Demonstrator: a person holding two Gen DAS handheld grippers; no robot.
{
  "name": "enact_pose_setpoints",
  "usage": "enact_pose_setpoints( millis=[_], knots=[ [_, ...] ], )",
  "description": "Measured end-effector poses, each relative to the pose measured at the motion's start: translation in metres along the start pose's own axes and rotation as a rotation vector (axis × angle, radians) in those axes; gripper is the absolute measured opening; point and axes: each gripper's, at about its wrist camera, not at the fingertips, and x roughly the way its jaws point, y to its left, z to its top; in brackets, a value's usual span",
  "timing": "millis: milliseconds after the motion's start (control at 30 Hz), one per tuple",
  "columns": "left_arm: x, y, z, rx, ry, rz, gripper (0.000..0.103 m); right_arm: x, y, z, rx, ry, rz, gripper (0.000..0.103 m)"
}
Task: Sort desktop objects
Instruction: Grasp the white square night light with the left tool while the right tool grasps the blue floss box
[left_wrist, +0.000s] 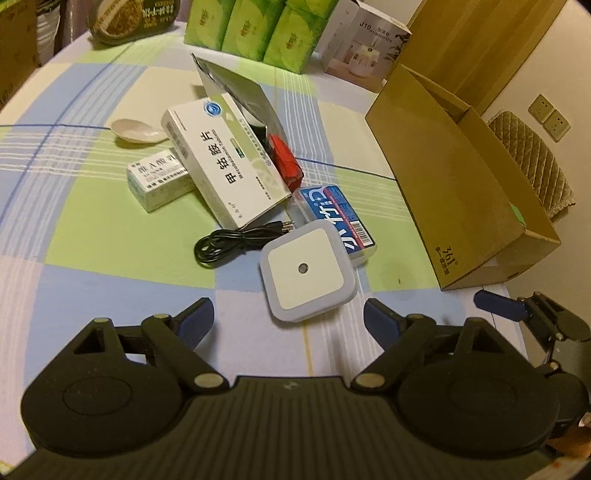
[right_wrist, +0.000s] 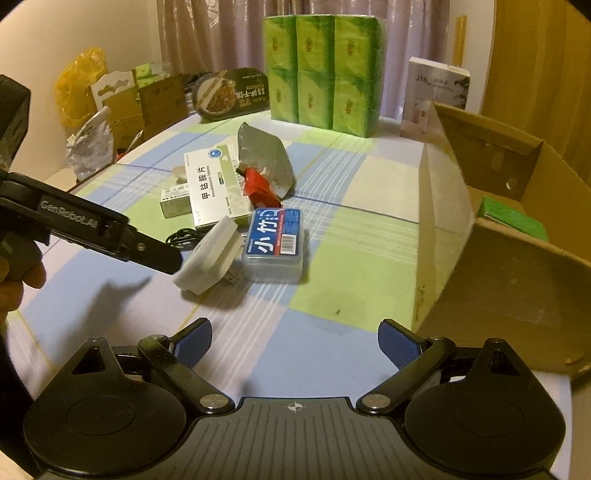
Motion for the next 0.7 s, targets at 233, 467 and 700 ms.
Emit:
enact_pose_setpoints(
  millis=[233, 467, 700],
  knots=[
    [0.022, 0.002, 0.009, -0.034, 0.012, -0.048, 0.081, 0.017, -0.003, 0.004, -0.010, -0.006, 0.012, 0.089],
    [0.041, 0.003, 0.014, -0.040, 0.041, -0.068, 0.075, 0.031, -0.002, 0.005, -0.018, 0.002, 0.021, 0.088],
    [0.045, 0.003, 0.015, -0.032, 0.043, -0.084, 0.062, 0.042, -0.003, 0.008, -0.028, 0.007, 0.022, 0.087]
  ],
)
